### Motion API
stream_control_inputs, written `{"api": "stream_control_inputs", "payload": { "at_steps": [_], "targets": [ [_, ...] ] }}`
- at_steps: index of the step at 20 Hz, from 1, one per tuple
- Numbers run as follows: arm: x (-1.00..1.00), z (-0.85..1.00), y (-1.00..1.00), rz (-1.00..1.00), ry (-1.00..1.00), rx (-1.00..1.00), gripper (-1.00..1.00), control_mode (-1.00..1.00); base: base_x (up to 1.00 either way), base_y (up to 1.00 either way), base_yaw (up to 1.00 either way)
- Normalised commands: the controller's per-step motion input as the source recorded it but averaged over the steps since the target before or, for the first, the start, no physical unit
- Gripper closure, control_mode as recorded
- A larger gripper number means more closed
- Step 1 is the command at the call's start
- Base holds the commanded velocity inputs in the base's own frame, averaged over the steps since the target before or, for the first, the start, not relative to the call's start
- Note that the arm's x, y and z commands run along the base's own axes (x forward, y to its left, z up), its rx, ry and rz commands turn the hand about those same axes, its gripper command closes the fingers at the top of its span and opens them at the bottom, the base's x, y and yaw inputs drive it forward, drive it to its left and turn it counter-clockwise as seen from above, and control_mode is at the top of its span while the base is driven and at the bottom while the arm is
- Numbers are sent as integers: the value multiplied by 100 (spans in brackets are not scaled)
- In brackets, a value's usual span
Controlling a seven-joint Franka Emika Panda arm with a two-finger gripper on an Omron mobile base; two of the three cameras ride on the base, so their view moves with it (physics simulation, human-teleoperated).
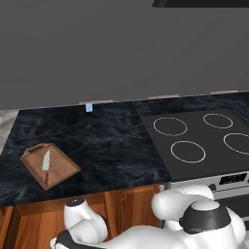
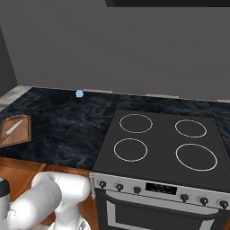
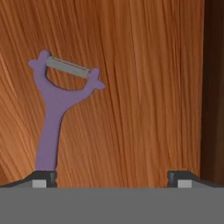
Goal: Open the drawer on the left and place the cutting tools on the cutting board.
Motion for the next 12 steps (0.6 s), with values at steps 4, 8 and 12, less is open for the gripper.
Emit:
{"api": "stream_control_inputs", "payload": {
  "at_steps": [4, 8, 12],
  "targets": [
    [7, -28, 22, 0, 0, 0, -100, -100, 0, 0, 0],
    [16, -23, 27, 0, 0, 0, -100, -100, 0, 0, 0],
    [16, -25, 27, 0, 0, 0, -100, -100, 0, 0, 0]
  ]
}}
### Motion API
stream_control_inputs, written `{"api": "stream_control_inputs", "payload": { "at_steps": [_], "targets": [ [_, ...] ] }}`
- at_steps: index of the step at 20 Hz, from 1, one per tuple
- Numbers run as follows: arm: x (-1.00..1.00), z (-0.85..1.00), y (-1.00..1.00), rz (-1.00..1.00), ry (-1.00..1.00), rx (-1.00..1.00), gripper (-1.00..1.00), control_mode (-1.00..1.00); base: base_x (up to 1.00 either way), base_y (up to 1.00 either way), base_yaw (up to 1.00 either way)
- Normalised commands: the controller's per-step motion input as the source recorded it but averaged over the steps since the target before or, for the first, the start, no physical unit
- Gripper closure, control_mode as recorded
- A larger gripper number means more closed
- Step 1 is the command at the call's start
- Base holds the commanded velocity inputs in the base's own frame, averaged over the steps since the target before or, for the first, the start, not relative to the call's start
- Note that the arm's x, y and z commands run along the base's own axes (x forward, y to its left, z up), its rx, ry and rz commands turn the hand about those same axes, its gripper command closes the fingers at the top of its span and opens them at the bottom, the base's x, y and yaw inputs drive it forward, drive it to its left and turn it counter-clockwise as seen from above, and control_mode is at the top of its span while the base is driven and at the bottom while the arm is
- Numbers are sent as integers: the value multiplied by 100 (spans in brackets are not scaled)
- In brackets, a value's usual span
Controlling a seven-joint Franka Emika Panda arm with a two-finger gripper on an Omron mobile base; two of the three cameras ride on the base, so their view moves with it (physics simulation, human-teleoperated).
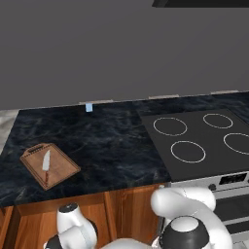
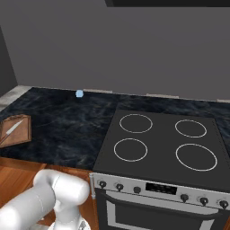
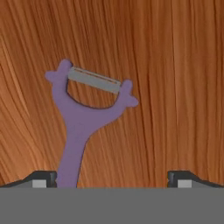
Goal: Open the drawer on the left and place the cutting tools on the cutting board.
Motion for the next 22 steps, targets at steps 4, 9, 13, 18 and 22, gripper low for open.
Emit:
{"api": "stream_control_inputs", "payload": {
  "at_steps": [4, 9, 13, 18, 22],
  "targets": [
    [4, -26, 23, 0, 0, 0, -100, -100, 0, 0, 0],
    [0, -28, 19, 0, 0, 0, -100, -100, 0, 0, 0],
    [0, -28, 22, 0, 0, 0, -100, -100, 0, 0, 0],
    [0, -26, 15, 0, 0, 0, -100, -100, 0, 0, 0],
    [-7, -23, 5, 0, 0, 0, -100, -100, 0, 0, 0]
  ]
}}
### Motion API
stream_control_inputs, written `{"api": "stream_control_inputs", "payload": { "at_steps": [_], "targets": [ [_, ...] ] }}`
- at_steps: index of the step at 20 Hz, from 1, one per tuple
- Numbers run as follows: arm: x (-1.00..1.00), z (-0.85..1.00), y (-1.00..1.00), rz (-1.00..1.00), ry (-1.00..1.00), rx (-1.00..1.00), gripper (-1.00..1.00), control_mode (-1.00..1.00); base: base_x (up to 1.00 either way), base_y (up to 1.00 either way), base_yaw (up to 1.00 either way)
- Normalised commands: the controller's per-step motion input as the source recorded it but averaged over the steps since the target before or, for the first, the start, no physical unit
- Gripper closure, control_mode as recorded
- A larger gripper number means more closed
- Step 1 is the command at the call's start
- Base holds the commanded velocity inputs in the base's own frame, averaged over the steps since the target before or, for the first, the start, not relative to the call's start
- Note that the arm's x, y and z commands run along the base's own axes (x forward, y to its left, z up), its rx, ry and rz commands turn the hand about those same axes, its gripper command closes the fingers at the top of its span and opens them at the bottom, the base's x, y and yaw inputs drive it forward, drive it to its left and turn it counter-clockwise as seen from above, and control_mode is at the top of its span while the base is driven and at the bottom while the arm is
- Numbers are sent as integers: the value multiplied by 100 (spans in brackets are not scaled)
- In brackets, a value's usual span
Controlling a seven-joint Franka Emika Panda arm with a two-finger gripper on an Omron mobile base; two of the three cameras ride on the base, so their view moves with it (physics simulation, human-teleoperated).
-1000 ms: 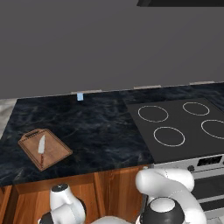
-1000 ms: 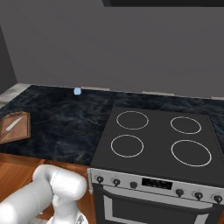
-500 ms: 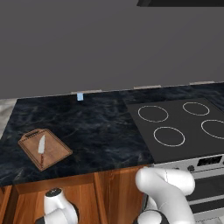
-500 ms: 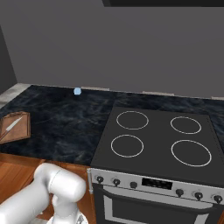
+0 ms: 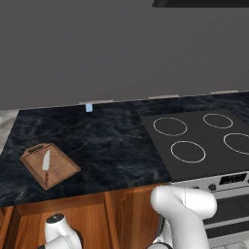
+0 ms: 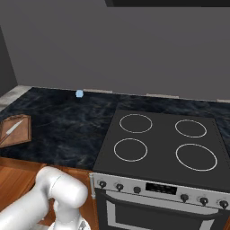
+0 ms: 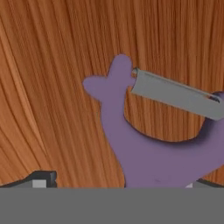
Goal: Open the drawer on the left and place the cutting tools on the cutting board.
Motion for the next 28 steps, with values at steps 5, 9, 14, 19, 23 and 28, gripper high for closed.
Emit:
{"api": "stream_control_inputs", "payload": {
  "at_steps": [5, 9, 14, 19, 23, 28],
  "targets": [
    [-47, -10, 0, 0, 0, 0, 100, -100, 0, 0, 0],
    [-49, -2, 0, -1, 0, 0, 100, -100, 0, 0, 0],
    [-36, 40, -7, -4, -3, 1, 100, -100, 0, 0, 0],
    [14, 100, -22, -7, -1, 8, 100, -100, 0, 0, 0],
    [47, 100, -47, -6, 3, 6, 100, -100, 0, 0, 0],
    [76, 100, -51, -1, 8, 1, 100, -100, 0, 0, 0]
  ]
}}
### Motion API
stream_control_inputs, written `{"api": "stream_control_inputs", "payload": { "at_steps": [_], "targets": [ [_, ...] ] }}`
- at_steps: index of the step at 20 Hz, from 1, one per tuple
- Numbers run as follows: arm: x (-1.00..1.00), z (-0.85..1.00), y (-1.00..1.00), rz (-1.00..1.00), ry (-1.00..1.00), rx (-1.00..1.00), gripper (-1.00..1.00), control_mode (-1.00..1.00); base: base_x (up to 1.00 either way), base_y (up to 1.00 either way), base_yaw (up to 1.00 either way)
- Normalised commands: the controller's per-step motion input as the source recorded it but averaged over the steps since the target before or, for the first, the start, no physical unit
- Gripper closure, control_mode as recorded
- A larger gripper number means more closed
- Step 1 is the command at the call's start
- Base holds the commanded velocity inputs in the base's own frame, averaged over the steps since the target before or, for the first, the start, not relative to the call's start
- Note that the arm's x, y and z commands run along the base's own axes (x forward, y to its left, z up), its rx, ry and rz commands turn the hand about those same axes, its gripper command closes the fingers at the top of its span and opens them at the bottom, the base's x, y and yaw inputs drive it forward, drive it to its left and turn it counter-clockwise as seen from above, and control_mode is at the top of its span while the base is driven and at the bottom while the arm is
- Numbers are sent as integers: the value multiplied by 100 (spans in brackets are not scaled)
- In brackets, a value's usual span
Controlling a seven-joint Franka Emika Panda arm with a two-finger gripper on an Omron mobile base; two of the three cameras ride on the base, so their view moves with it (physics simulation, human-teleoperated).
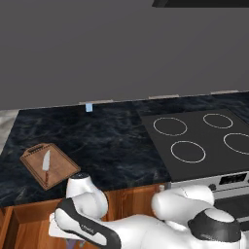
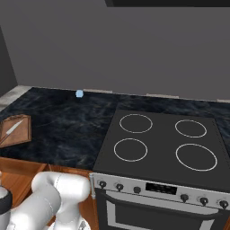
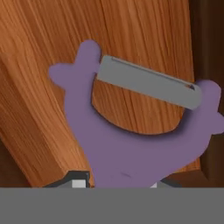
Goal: Open the drawer on the left and place the cutting tools on the cutting board.
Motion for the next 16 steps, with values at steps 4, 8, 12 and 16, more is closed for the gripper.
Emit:
{"api": "stream_control_inputs", "payload": {
  "at_steps": [4, 8, 12, 16],
  "targets": [
    [76, 100, -27, 0, 6, 0, 100, -100, 0, 0, 0],
    [59, 100, -2, 0, 3, -5, 100, -100, 0, 0, 0],
    [69, 100, 0, 0, 0, -14, 100, -100, 0, 0, 0],
    [99, 74, 0, 0, -3, -23, 100, -100, 0, 0, 0]
  ]
}}
